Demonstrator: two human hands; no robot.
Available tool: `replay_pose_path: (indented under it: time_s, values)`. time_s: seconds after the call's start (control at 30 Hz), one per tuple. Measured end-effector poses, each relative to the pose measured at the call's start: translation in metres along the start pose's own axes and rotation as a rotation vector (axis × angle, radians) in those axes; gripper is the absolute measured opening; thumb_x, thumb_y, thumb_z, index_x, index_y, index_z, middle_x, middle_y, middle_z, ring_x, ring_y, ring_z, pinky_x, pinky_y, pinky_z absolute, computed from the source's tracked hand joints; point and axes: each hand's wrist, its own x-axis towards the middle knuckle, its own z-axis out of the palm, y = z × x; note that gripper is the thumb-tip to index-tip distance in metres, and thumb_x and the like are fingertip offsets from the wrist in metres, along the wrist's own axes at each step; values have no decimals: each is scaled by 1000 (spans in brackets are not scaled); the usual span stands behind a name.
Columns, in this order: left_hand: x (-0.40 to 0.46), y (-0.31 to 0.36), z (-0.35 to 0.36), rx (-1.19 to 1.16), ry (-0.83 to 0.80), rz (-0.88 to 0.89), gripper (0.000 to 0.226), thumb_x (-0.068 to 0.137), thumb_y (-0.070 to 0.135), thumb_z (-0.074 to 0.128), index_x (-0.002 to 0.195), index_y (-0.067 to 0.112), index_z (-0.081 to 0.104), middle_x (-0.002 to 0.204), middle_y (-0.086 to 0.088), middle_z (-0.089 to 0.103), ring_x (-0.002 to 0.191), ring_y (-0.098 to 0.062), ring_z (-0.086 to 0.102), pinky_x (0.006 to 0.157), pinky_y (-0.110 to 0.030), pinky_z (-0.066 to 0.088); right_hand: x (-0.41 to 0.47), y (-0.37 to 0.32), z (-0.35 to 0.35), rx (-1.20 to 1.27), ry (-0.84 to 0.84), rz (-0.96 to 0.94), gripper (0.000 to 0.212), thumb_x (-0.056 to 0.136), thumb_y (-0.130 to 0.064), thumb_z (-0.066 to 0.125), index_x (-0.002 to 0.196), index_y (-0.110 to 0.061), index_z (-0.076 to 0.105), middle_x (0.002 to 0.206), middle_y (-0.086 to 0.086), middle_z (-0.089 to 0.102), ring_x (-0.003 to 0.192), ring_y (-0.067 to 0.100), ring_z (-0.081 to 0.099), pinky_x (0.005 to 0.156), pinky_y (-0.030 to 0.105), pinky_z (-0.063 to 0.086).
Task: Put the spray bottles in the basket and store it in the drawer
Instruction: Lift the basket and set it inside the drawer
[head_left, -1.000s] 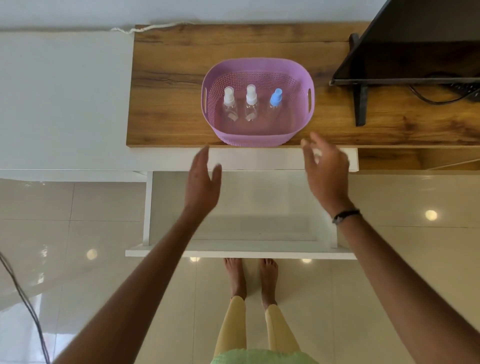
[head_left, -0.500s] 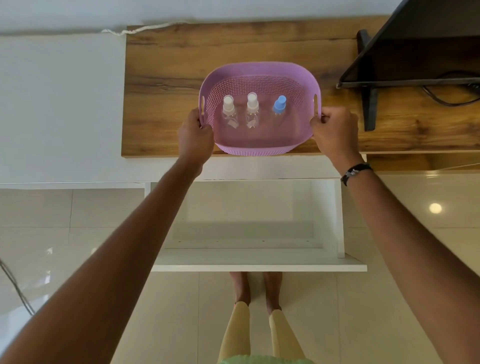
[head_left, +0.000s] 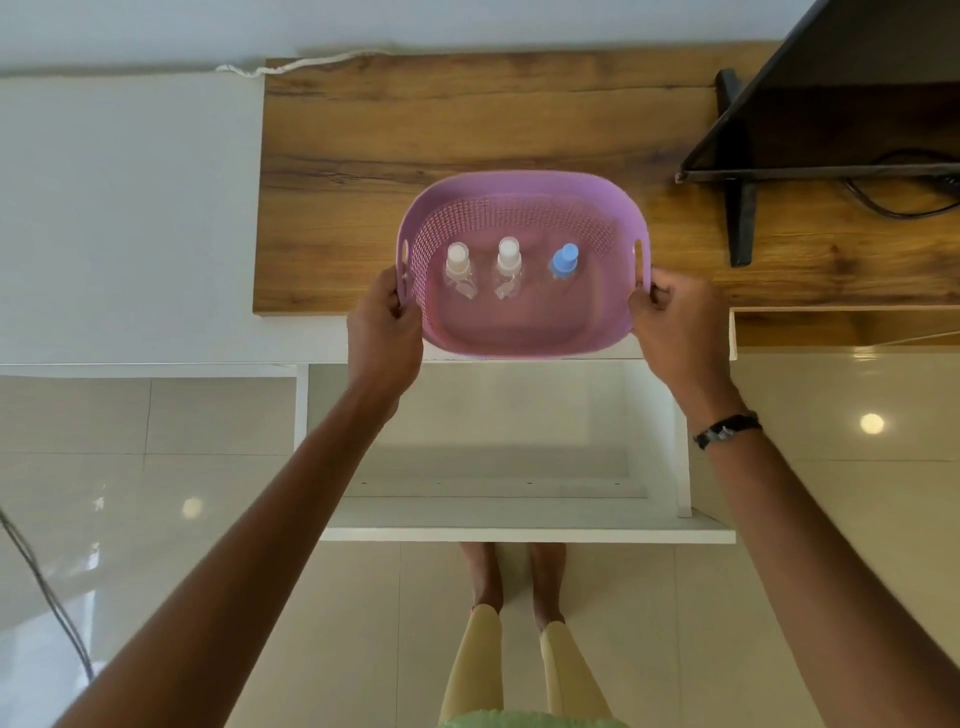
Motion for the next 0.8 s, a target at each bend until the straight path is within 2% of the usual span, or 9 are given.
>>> replay_pose_path:
  time_s: [0.07,0.17,0.33,0.37,0.4,0.5,0.57,0.63,0.8]
  values:
    - [-22,-2,-7,11,-6,9,20,98,14,47,96,30,59,95,-6,70,92,-30,66,79,-47,56,-23,-4,-7,-11,-7,-1,22,88,-3,55,66,-1,59,54,6,53,45,11,38,40,7,30]
    - [-61,-4,-18,-17,-28,16,34,98,11,45,88,42,56,93,-6,71,90,-29,67,79,-43,56,-60,-6,-17,-21,-22,-2,15,90,-7,56,88,0,69,64,10,66,44,6,46,42,5,35]
    - [-109,-33,-25,-14,-47,36,37,98,11,45,97,46,54,91,5,70,87,-19,68,75,-38,59,-115,4,-26,-39,-59,18,15,92,-11,59,99,-5,70,60,10,65,39,8,44,40,10,35]
    - [-115,-40,-25,-20,-51,32,36,98,11,46,100,46,54,92,9,69,87,-16,67,75,-35,59,-123,8,-25,-34,-63,29,16,91,-11,59,101,-5,70,62,12,67,41,13,51,39,12,37]
    - [-120,-47,-24,-24,-54,25,35,98,11,45,103,45,55,92,11,69,88,-15,67,75,-34,58,-130,11,-24,-32,-68,40,16,91,-11,59,100,-3,69,63,15,68,45,21,56,40,22,44]
    - [-129,-68,-17,-27,-75,4,31,98,16,45,104,44,55,94,9,70,88,-16,68,75,-36,60,-144,30,-15,-34,-63,71,13,91,-9,59,93,0,68,63,19,68,54,35,61,46,41,53]
    - [-130,-81,-10,-27,-71,-19,30,99,16,45,104,43,57,95,7,71,89,-17,68,76,-39,60,-150,46,-6,-30,-62,99,12,91,-7,57,88,0,67,63,23,66,54,39,59,45,36,51]
    - [-128,-93,-3,-22,-58,-62,24,99,16,45,107,33,60,95,4,71,89,-20,68,77,-41,60,-153,59,4,-31,-79,132,14,91,-4,54,83,-1,65,61,24,63,47,33,50,48,24,37]
    - [-117,-120,19,1,-31,-180,21,99,15,44,112,16,60,93,3,68,89,-20,65,71,-32,57,-156,81,30,21,-90,199,20,91,-2,52,75,-4,63,51,14,55,44,20,33,46,22,26]
